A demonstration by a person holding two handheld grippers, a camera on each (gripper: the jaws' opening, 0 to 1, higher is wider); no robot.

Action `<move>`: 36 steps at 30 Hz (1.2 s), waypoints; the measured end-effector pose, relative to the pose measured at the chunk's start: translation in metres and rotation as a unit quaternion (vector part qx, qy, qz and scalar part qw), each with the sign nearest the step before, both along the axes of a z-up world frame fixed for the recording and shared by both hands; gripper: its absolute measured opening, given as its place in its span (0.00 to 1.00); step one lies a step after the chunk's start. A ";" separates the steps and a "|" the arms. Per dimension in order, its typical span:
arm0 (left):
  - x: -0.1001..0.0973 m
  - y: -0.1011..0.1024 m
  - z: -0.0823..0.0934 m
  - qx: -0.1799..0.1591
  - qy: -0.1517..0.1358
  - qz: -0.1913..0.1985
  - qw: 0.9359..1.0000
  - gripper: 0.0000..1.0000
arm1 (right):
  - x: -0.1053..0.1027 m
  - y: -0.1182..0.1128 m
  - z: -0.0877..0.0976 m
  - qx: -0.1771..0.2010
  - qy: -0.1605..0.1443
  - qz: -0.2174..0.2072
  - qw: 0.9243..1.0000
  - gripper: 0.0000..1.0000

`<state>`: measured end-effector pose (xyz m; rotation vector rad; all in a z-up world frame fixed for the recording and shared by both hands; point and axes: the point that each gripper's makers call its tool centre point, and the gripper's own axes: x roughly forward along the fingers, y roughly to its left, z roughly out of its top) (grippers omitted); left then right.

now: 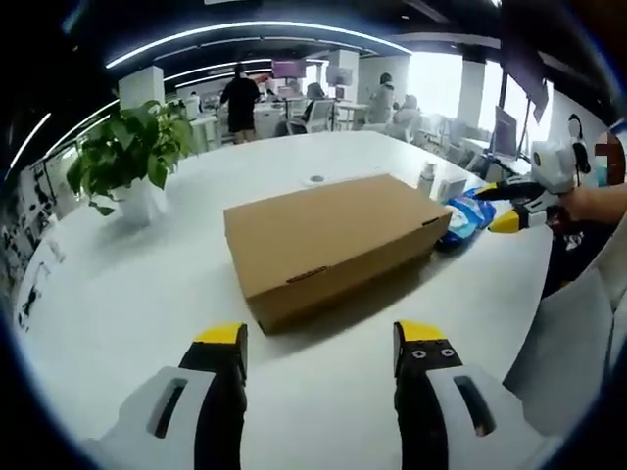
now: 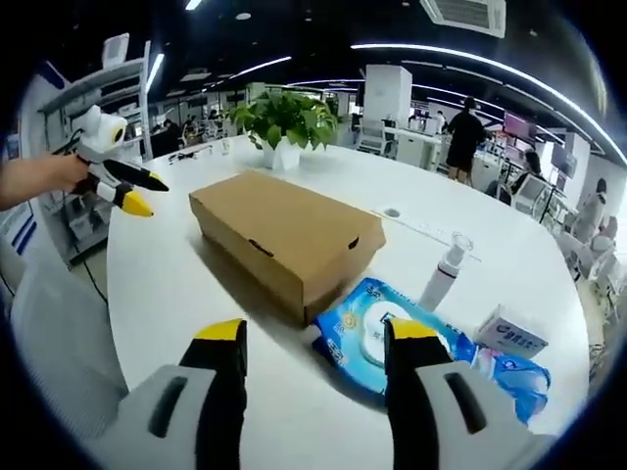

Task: Operate the shoe box by opening the lid, removing the specified soft item, and placing it in the target area until the item is outside and the box remains undamaged.

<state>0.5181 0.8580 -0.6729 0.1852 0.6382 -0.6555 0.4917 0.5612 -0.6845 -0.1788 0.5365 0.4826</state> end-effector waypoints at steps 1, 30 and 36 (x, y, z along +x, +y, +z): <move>-0.002 0.000 0.001 0.000 -0.001 0.000 1.000 0.62 | -0.004 -0.006 0.001 -0.003 -0.001 -0.006 1.000 0.55; -0.079 -0.011 0.052 -0.037 -0.069 0.020 0.997 0.95 | -0.112 -0.081 0.033 0.018 -0.020 -0.126 0.992 0.79; -0.087 -0.010 0.056 -0.035 -0.072 0.027 0.996 1.00 | -0.124 -0.089 0.041 0.034 -0.025 -0.142 0.989 0.87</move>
